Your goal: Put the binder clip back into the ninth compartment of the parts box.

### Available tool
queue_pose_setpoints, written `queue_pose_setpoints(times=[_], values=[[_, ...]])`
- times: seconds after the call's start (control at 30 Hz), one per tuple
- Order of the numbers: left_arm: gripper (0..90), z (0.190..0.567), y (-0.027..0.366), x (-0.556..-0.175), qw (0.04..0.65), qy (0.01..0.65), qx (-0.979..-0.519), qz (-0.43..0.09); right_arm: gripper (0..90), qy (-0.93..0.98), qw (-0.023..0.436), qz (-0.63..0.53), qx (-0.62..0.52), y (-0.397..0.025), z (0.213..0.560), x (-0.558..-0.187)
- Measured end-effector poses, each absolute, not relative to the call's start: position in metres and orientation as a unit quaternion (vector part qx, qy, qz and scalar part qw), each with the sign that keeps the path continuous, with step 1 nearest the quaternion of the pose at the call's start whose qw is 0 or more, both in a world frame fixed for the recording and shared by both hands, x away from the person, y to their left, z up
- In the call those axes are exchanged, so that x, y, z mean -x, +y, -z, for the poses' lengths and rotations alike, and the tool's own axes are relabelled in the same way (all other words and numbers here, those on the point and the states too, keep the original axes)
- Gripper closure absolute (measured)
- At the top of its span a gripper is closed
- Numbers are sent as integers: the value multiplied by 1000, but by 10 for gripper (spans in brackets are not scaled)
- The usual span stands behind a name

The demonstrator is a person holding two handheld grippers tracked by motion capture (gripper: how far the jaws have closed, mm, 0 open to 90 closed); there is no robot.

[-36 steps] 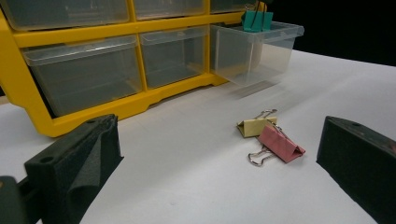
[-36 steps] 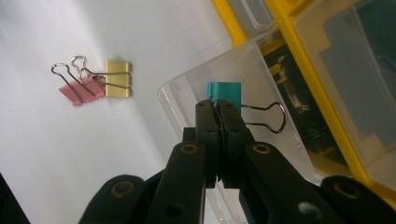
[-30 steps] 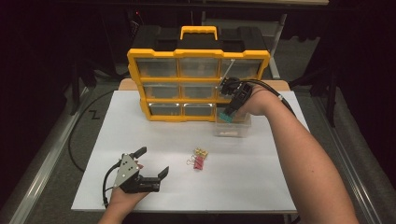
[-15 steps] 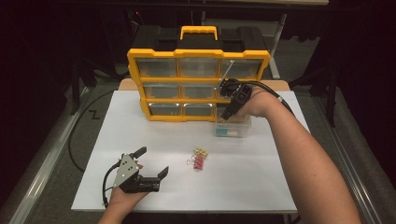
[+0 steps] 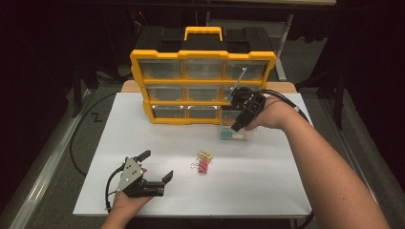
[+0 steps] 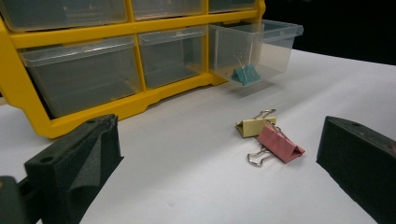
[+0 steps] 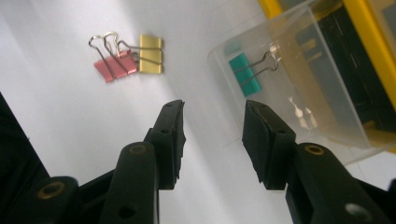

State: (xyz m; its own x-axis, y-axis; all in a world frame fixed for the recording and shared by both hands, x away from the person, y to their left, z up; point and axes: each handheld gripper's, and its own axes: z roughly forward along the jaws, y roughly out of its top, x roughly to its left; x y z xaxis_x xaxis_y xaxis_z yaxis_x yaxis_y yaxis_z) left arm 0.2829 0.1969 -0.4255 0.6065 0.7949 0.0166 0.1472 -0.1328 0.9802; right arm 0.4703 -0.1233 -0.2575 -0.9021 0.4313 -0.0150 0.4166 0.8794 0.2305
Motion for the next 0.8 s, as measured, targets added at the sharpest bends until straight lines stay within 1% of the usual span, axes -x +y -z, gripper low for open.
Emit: queue_pose_setpoints(times=[0.47, 0.63, 0.8], values=[[2, 425, 198, -282, 564, 338, -696, -288, 536, 969, 32, -98, -223, -145, 266, -444], [2, 425, 198, -282, 564, 337, -696, -288, 472, 970, 30, -98, -221, -150, 272, -434], [2, 425, 198, -282, 565, 338, -695, -288, 447, 971, 31, -98, -218, -152, 275, -427]])
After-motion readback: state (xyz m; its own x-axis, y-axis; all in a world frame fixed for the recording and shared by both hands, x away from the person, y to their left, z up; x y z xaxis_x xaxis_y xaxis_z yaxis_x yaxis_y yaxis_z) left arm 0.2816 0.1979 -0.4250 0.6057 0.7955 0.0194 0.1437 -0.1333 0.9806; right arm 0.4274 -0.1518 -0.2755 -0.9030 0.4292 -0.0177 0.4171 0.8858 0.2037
